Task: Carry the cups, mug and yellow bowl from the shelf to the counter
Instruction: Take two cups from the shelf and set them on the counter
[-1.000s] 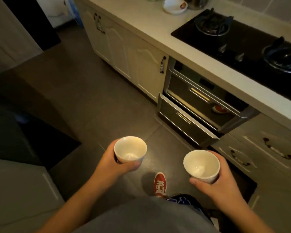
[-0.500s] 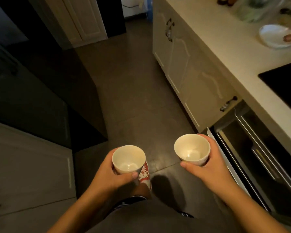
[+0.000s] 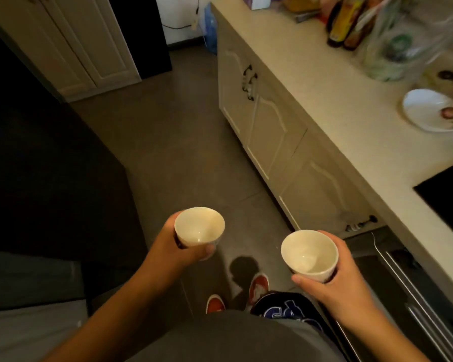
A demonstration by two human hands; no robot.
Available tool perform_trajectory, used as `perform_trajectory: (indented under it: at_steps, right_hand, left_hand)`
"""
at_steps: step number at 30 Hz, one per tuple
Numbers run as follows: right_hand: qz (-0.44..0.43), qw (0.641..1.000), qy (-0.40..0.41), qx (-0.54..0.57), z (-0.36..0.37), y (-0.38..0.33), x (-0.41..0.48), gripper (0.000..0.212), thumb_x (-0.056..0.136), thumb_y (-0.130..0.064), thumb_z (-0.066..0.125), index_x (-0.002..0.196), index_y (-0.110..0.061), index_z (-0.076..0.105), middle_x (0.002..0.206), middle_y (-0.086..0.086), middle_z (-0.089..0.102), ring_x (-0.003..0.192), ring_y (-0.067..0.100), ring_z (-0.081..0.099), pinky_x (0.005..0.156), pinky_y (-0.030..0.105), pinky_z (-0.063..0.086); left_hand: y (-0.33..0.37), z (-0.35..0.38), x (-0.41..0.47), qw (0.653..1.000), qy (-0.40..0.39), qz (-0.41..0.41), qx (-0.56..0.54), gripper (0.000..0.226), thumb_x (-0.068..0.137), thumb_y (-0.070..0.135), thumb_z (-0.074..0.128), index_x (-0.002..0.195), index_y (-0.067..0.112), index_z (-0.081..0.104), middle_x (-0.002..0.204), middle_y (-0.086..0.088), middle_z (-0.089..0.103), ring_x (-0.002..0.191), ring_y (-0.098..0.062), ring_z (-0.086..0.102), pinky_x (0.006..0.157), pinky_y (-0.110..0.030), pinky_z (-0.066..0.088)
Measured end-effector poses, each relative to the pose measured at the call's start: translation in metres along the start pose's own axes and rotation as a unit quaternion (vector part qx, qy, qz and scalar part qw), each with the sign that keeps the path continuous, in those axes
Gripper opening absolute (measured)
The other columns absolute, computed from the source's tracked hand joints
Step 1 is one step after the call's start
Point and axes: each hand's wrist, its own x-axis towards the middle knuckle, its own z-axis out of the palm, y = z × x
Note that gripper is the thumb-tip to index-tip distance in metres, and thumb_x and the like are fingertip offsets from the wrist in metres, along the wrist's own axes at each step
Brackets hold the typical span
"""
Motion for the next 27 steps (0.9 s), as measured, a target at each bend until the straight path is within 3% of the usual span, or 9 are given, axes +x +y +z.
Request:
perform_trajectory:
  at_steps: [5,9,15,20,24,27]
  right_hand:
    - [0.013,1.000,0.017,-0.003,-0.021,-0.002,0.070,0.089,0.051,-0.021,0.093,0.115,-0.059,0.044,0.112,-0.033,0.057,0.103,-0.012,0.057,0.080,0.018,0.046]
    - [0.005,0.999,0.033,-0.014,-0.038,-0.010,0.144,0.089,0.047,-0.031,0.093,0.117,-0.057,0.044,0.113,-0.033,0.057,0.102,-0.012,0.058,0.076,0.016,0.047]
    - [-0.005,1.000,-0.006,-0.002,-0.050,-0.047,0.266,0.084,0.044,-0.052,0.090,0.115,-0.055,0.045,0.110,-0.031,0.060,0.101,-0.014,0.057,0.068,0.008,0.049]
    - [-0.046,0.996,-0.078,-0.027,-0.024,-0.084,0.363,0.088,0.048,-0.027,0.091,0.120,-0.044,0.042,0.115,-0.021,0.055,0.105,-0.006,0.055,0.079,0.014,0.045]
    - [-0.083,0.989,-0.115,-0.045,0.017,-0.106,0.439,0.092,0.048,-0.012,0.093,0.128,-0.009,0.048,0.118,0.007,0.060,0.109,0.016,0.059,0.086,0.026,0.049]
    - [-0.080,0.987,-0.137,-0.027,0.053,-0.124,0.489,0.092,0.050,-0.013,0.093,0.127,-0.021,0.045,0.117,-0.012,0.058,0.108,-0.004,0.056,0.084,0.010,0.046]
  left_hand:
    - [0.029,0.016,0.094,1.000,-0.013,0.005,-0.014,0.074,0.058,0.031,0.088,0.121,0.044,0.051,0.115,0.018,0.064,0.105,0.000,0.062,0.073,-0.020,0.057]
    - [0.056,0.031,0.163,1.000,-0.014,0.008,-0.018,0.079,0.058,0.028,0.089,0.127,0.035,0.051,0.117,0.014,0.065,0.109,-0.006,0.063,0.083,-0.029,0.056]
    - [0.093,0.032,0.231,0.999,0.026,-0.005,-0.034,0.077,0.057,0.019,0.088,0.124,0.032,0.052,0.115,0.009,0.067,0.107,-0.004,0.064,0.075,-0.017,0.055]
    - [0.108,0.006,0.260,0.996,0.070,-0.023,-0.047,0.072,0.062,0.014,0.087,0.122,0.034,0.053,0.114,0.008,0.068,0.106,-0.001,0.063,0.076,-0.011,0.053]
    - [0.108,-0.029,0.299,0.991,0.119,-0.050,-0.040,0.071,0.060,0.015,0.088,0.114,0.040,0.050,0.111,0.011,0.065,0.099,0.014,0.059,0.069,-0.003,0.049]
    - [0.103,-0.063,0.336,0.990,0.125,-0.057,-0.031,0.076,0.051,0.035,0.088,0.116,0.044,0.049,0.109,0.027,0.065,0.103,0.014,0.057,0.070,-0.002,0.049]
